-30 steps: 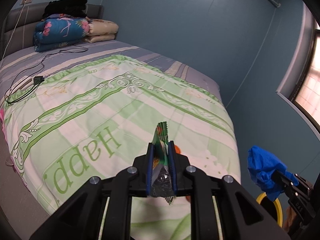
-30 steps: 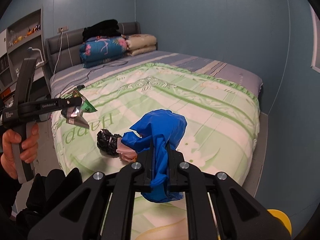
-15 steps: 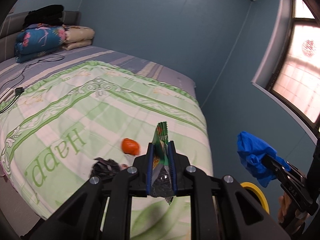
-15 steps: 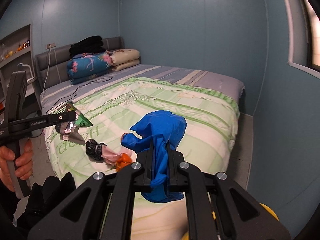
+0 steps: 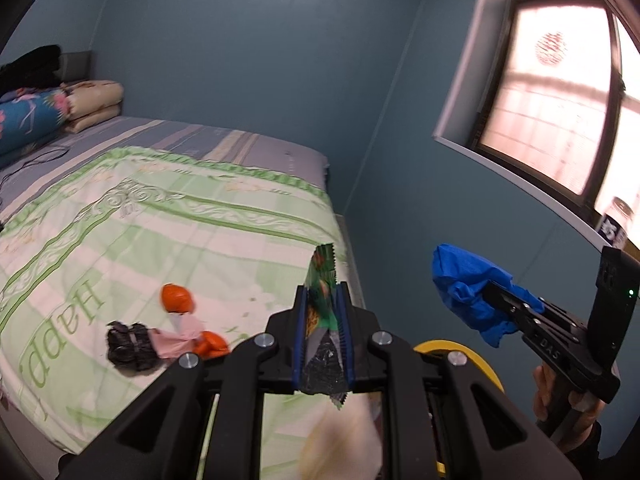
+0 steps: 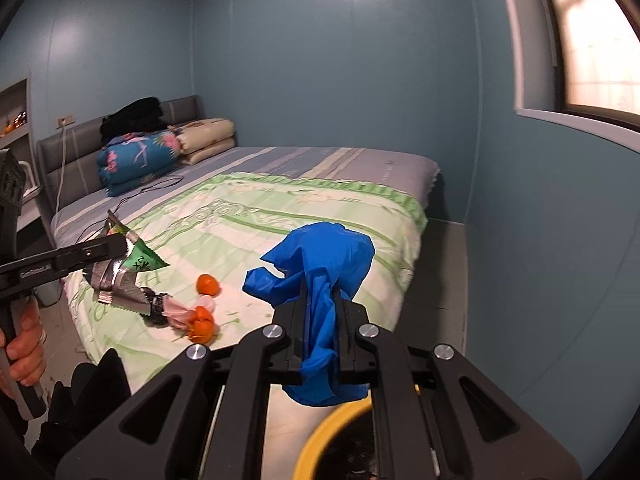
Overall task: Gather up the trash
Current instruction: 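Lift both items and carry them over the yellow bin, then open both grippers over the yellow bin to drop the wrapper and blue bag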
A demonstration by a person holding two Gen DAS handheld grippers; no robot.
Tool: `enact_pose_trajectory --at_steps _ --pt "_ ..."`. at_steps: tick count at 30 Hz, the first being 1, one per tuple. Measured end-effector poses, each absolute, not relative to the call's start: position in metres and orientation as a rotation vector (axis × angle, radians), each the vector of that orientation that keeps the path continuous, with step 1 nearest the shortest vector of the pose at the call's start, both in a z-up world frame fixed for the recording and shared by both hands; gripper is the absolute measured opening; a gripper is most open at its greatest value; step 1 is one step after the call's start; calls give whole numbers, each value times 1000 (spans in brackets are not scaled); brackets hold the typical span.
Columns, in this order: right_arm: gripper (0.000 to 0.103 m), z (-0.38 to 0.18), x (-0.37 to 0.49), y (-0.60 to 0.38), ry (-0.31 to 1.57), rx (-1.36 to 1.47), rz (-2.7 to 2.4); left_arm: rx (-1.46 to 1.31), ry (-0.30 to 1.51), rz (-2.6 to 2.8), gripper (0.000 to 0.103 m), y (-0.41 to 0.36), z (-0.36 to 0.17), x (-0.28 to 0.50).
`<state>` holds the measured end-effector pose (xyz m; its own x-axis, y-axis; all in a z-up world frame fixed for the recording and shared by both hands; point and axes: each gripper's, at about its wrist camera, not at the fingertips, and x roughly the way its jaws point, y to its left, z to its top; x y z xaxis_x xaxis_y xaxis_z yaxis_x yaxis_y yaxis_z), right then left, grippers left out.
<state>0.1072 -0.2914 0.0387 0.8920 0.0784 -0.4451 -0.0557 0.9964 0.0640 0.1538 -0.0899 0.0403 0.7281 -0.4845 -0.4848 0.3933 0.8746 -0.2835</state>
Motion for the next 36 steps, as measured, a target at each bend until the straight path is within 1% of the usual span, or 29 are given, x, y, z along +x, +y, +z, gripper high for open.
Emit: enact_pose_trajectory --at_steps 18,36 --pt "7 16 64 -354 483 147 -95 -45 592 -662 14 -177 30 127" --pt "7 -9 58 -391 542 216 -166 15 668 -801 14 -243 0 124"
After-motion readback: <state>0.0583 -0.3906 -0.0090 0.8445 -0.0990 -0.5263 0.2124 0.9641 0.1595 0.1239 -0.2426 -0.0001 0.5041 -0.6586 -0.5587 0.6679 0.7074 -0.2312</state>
